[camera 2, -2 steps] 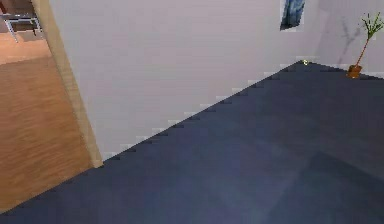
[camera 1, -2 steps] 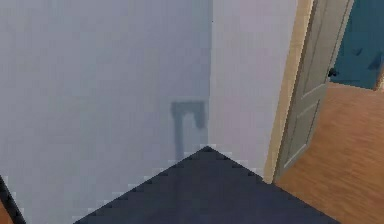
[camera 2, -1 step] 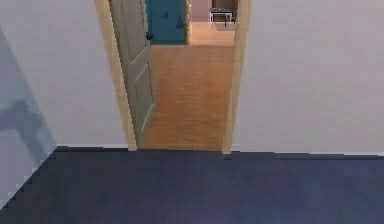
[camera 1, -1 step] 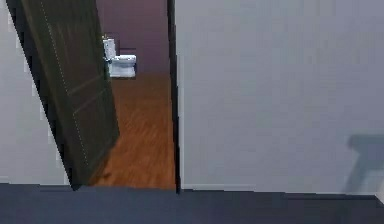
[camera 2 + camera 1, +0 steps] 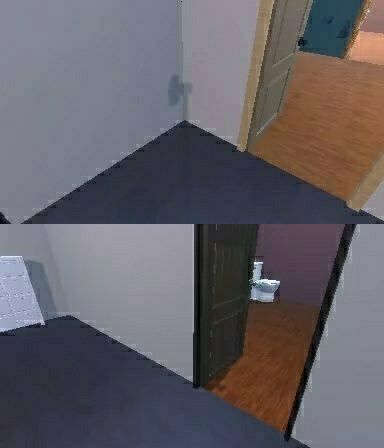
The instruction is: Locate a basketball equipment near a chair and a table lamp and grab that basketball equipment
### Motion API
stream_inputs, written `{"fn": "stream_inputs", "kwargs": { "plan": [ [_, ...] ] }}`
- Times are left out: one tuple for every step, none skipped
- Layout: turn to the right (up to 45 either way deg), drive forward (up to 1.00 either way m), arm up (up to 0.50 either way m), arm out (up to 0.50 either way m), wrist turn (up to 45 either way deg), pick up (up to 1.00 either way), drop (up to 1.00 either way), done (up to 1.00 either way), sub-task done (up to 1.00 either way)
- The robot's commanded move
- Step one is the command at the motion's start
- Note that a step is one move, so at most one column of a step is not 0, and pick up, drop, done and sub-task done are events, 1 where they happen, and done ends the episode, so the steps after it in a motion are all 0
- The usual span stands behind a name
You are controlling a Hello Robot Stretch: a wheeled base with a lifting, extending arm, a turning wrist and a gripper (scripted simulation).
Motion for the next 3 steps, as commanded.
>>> {"fn": "stream_inputs", "kwargs": {
  "plan": [
    [0.0,0.40,0.00,0.00,0.0,0.00,0.00,0.00,0.00],
    [-45.0,0.00,0.00,0.00,0.0,0.00,0.00,0.00,0.00],
    [-3.0,0.00,0.00,0.00,0.0,0.00,0.00,0.00,0.00]
  ]
}}
